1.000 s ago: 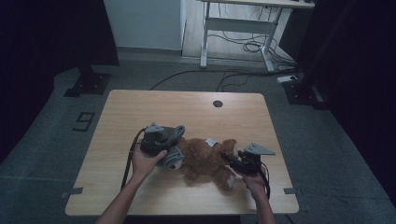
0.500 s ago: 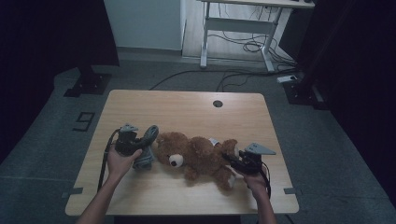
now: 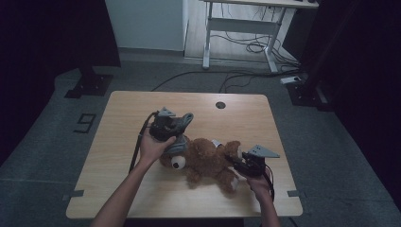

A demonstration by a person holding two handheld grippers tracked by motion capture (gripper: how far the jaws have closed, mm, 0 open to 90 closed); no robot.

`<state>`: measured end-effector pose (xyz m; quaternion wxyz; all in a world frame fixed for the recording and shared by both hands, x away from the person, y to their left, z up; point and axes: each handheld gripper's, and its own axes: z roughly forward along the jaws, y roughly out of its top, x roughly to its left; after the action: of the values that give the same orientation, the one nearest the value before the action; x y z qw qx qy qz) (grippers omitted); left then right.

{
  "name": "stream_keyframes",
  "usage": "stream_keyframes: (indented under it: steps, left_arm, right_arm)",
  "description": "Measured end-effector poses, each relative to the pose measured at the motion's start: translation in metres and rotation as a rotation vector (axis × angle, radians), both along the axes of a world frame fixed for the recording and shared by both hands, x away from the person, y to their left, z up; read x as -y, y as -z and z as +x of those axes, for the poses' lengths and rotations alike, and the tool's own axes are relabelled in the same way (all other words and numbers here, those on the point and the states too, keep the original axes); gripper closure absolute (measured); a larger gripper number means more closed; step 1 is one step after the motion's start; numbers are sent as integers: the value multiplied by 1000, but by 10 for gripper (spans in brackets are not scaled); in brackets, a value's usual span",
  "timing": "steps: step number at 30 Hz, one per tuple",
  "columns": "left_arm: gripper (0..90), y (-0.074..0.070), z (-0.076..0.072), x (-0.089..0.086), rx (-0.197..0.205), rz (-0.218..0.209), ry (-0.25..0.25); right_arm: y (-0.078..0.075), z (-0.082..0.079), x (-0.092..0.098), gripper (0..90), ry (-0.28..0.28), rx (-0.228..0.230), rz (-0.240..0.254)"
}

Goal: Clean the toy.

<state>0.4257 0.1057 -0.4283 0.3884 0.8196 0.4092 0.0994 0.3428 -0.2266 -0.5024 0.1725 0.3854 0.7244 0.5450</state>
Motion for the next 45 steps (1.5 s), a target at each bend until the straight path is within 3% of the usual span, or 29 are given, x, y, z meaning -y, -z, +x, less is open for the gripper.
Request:
stream_keyframes:
  steps: [1, 2, 4, 6, 11, 16, 19, 22, 29, 32, 34, 37, 40, 42, 45]
  left_arm:
    - [775, 11, 2, 0, -25, 16, 6]
    - [777, 16, 2, -2, -21, 15, 5]
    - [781, 22, -4, -11, -18, -41, -2]
    - [783, 24, -14, -19, -13, -65, -1]
    - [785, 29, -40, -31, 25, -46, -17]
    - [781, 26, -52, -34, 26, -48, -24]
    - [776, 15, -52, -31, 29, -50, -11]
    - [775, -5, -51, -19, 64, -55, 4]
    - [777, -52, -37, 37, 135, -64, 101]
    - [777, -54, -25, 68, 94, -67, 151]
    - [776, -44, -18, 87, 45, -17, 187]
    - [776, -18, -18, 106, -26, 65, 255]
    - [779, 2, -23, 106, -64, 64, 271]
    - [781, 5, -29, 100, -58, 43, 266]
    - [782, 7, -38, 90, -55, 51, 260]
  right_arm:
    - [0, 0, 0, 592, -1, -2, 2]
    - [0, 1, 0, 591, 0, -5, 1]
    - [0, 4, -1, 591, 12, -10, -1]
    - [-1, 8, -4, 591, 34, -13, -21]
    - [-8, 23, -18, 594, 97, -13, -55]
    - [-8, 24, -28, 594, 110, -7, -60]
    - [-4, 19, -22, 594, 91, 3, -34]
    - [0, 16, -17, 595, 75, 6, -23]
    - [1, 12, -15, 598, 58, 21, -20]
    - [1, 10, -16, 598, 55, 35, -26]
    - [1, 10, -15, 598, 55, 34, -23]
    - [2, 9, -13, 598, 54, 31, -18]
    - [2, 9, -11, 597, 55, 30, -20]
    - [2, 9, -11, 597, 55, 22, -19]
    - [2, 8, -11, 597, 54, 17, -12]
